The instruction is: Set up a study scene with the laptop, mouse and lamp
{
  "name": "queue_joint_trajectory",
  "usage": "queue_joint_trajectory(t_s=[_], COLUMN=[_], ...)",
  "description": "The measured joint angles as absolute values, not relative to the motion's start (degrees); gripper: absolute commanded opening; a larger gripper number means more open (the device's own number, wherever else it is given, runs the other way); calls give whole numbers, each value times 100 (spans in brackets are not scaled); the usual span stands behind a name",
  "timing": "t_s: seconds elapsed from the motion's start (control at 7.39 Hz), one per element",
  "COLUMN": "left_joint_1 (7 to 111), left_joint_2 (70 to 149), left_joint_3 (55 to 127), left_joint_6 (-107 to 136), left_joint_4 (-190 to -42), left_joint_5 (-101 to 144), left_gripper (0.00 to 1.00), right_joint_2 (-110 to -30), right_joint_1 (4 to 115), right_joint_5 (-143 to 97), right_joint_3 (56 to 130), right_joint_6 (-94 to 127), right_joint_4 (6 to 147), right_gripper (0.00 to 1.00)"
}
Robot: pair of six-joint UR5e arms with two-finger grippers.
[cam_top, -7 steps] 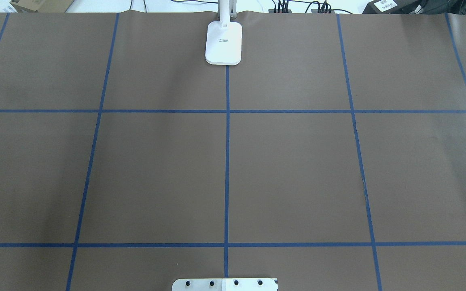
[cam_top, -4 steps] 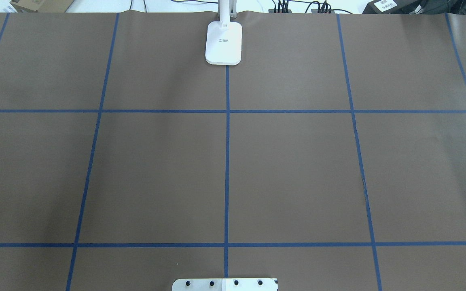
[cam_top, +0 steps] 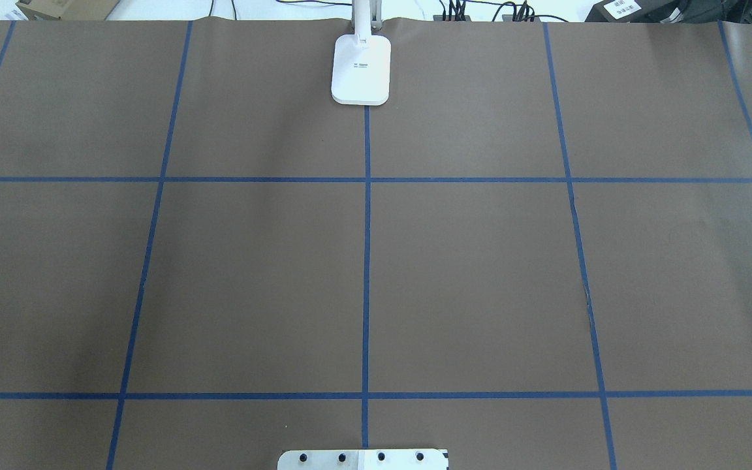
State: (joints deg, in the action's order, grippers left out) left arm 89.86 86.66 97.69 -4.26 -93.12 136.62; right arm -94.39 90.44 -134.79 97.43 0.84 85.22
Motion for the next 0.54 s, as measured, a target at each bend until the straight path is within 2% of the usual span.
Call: queue_joint_trajectory(t_s=[0.54], left_joint_1=[8990], left_joint_2=[8647], left_joint_3=[9767], left_joint_6=[-409], left_joint_4=[-9338], left_joint_5=[13667], left_gripper=[100], right_joint_2=[-9430], right_joint_1=[9044], right_joint_5=[-13483], right_joint_3=[9676], right_joint_6=[74], right_joint_4=[8508], right_gripper=[100])
